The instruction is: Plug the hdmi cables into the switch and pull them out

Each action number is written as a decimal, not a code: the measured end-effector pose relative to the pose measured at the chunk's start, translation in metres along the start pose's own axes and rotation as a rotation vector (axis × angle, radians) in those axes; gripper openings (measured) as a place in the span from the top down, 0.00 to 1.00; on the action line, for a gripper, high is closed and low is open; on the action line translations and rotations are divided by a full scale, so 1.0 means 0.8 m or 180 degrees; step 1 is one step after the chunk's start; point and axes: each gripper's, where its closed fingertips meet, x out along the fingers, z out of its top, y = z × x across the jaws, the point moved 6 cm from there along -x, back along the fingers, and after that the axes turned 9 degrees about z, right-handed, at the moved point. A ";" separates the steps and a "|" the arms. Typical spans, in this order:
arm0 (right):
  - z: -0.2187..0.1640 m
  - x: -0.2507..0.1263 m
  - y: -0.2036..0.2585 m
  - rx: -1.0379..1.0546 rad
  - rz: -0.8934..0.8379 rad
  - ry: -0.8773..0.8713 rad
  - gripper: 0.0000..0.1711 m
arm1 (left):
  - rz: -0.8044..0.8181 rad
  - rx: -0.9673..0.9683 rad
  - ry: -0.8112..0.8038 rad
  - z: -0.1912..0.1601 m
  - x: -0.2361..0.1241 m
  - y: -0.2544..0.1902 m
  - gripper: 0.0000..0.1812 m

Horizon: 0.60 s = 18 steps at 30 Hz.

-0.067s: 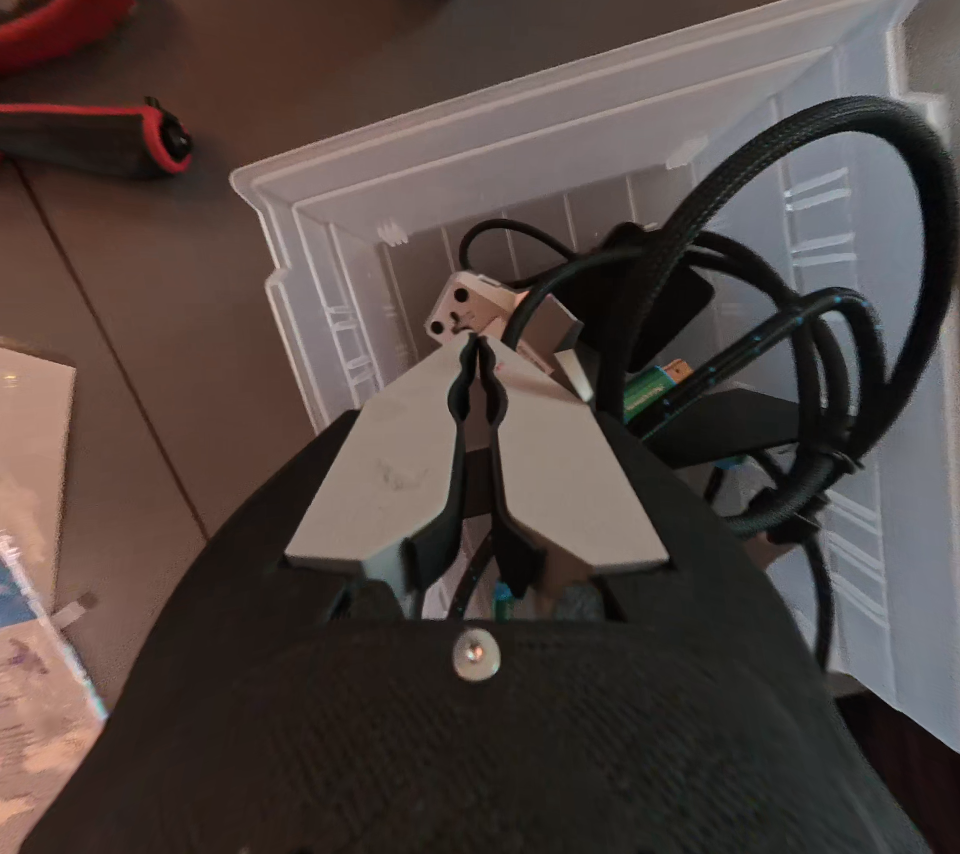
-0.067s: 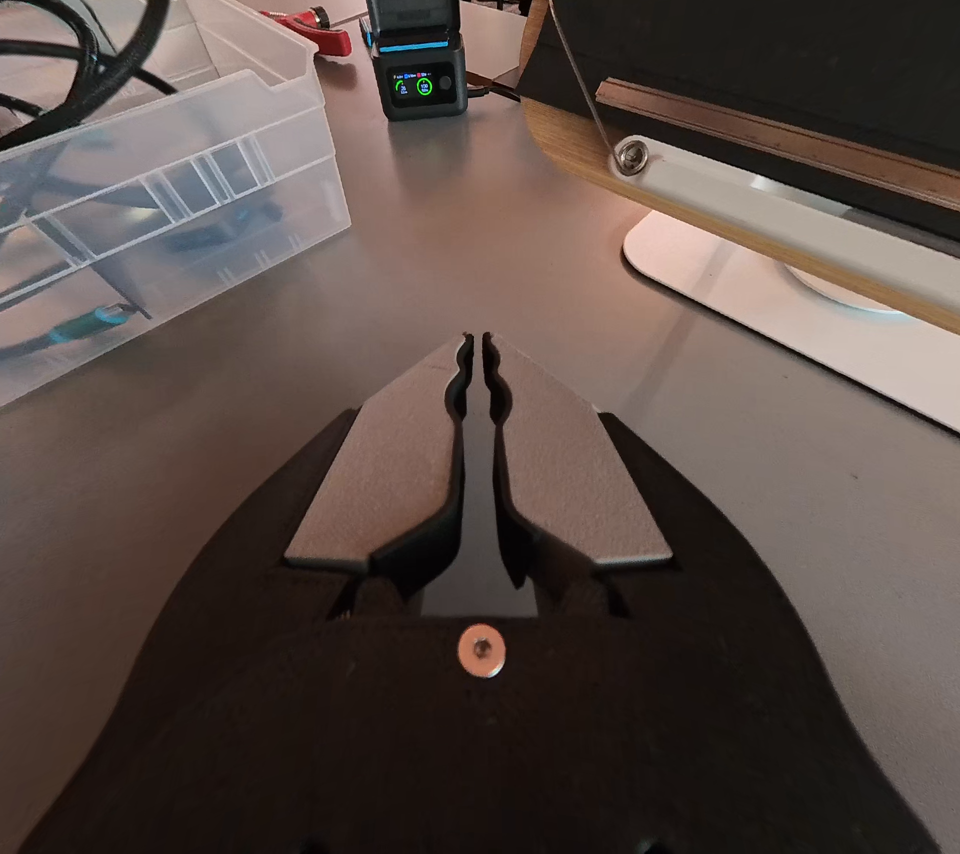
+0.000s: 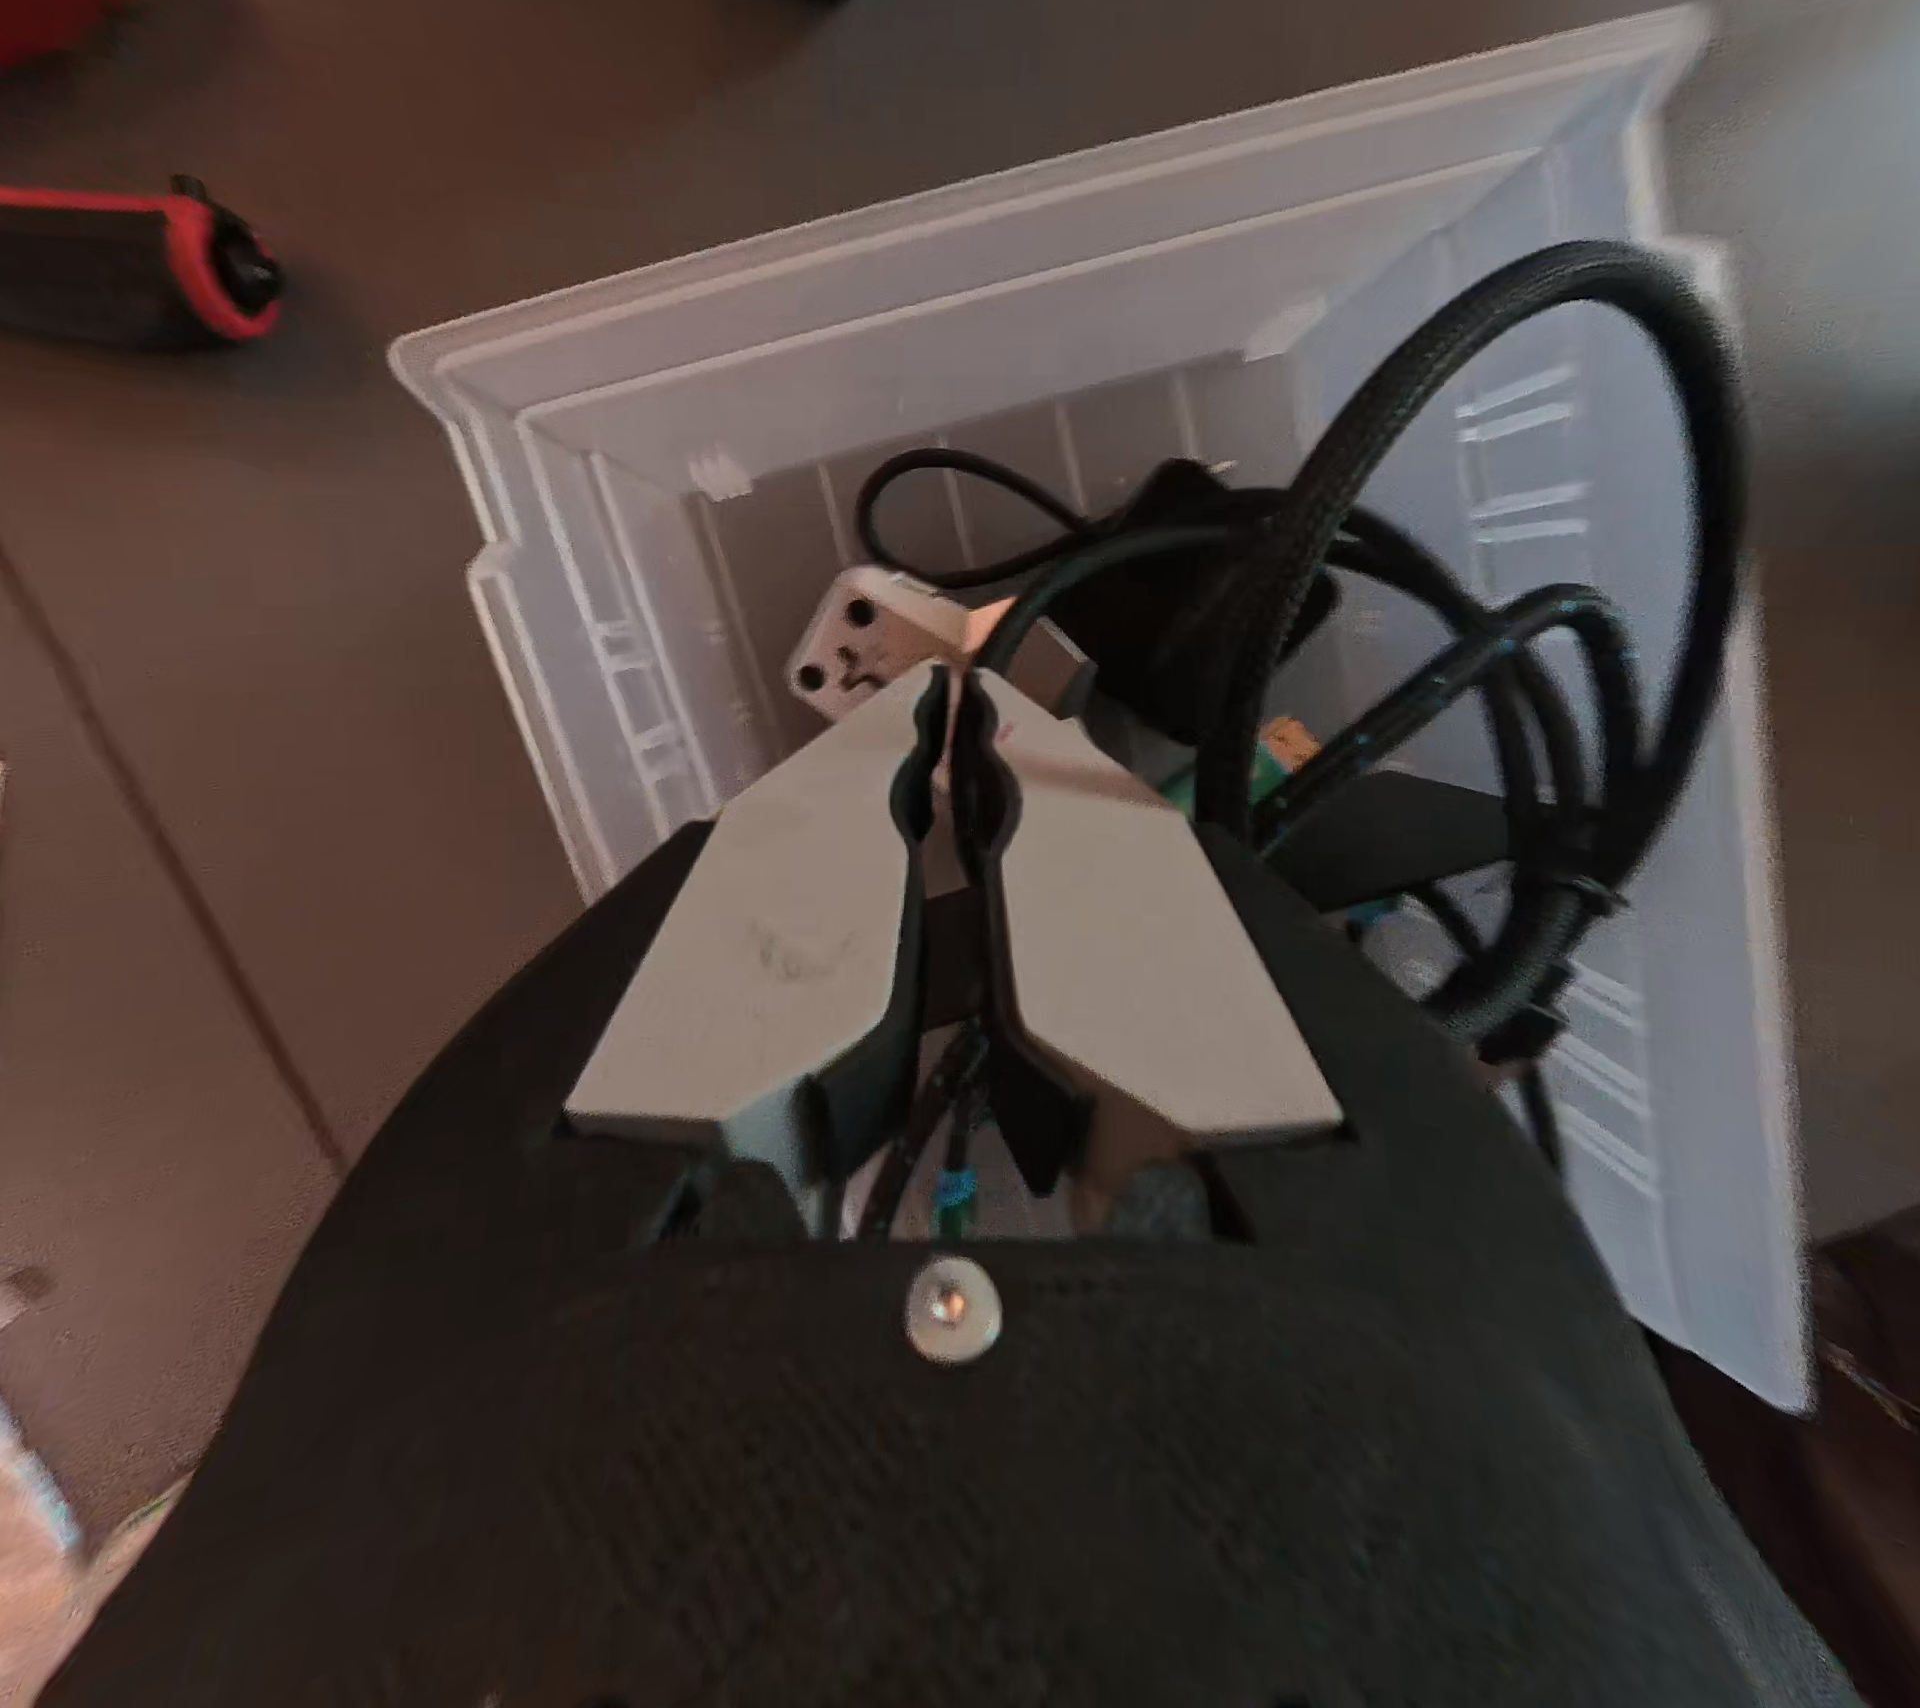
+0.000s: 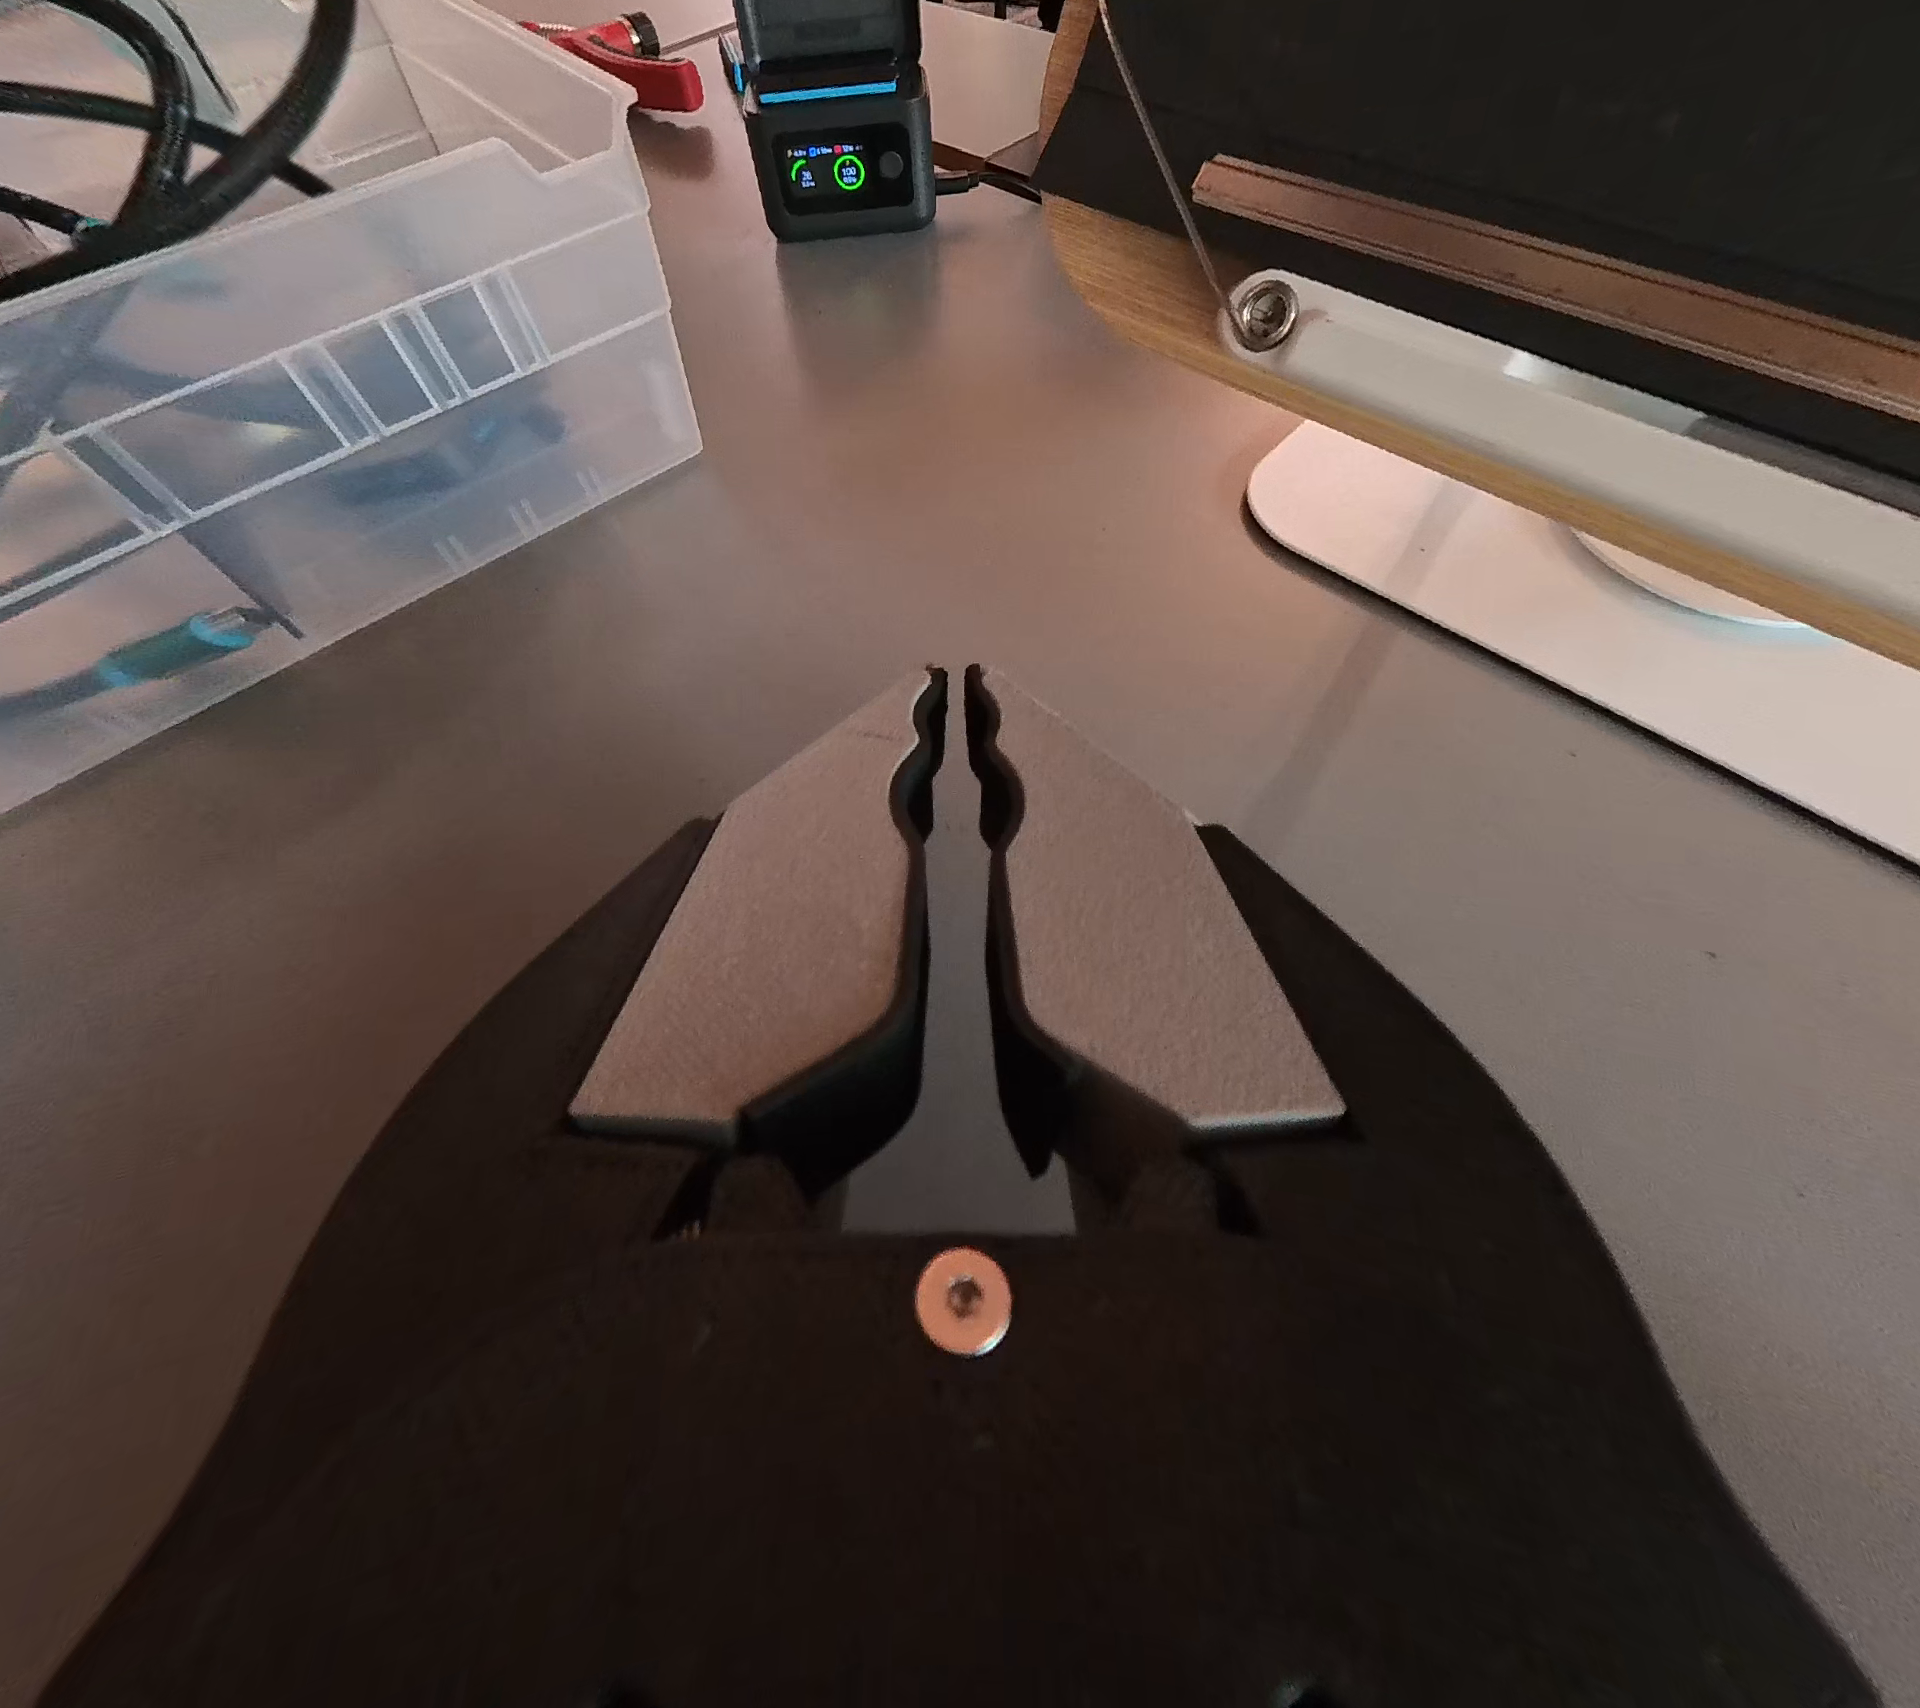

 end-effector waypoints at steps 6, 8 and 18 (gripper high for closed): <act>0.000 0.001 0.001 -0.0015 -0.0001 0.0008 1.00 | -0.0268 -0.0065 0.0003 -0.004 -0.007 0.000 0.89; 0.000 0.001 0.001 -0.0024 -0.0004 0.0013 1.00 | -0.0286 -0.0077 0.0056 -0.007 -0.006 -0.001 0.91; 0.001 -0.001 0.002 -0.0045 -0.0016 -0.0013 1.00 | -0.0029 0.0200 -0.0065 -0.002 -0.021 -0.005 0.98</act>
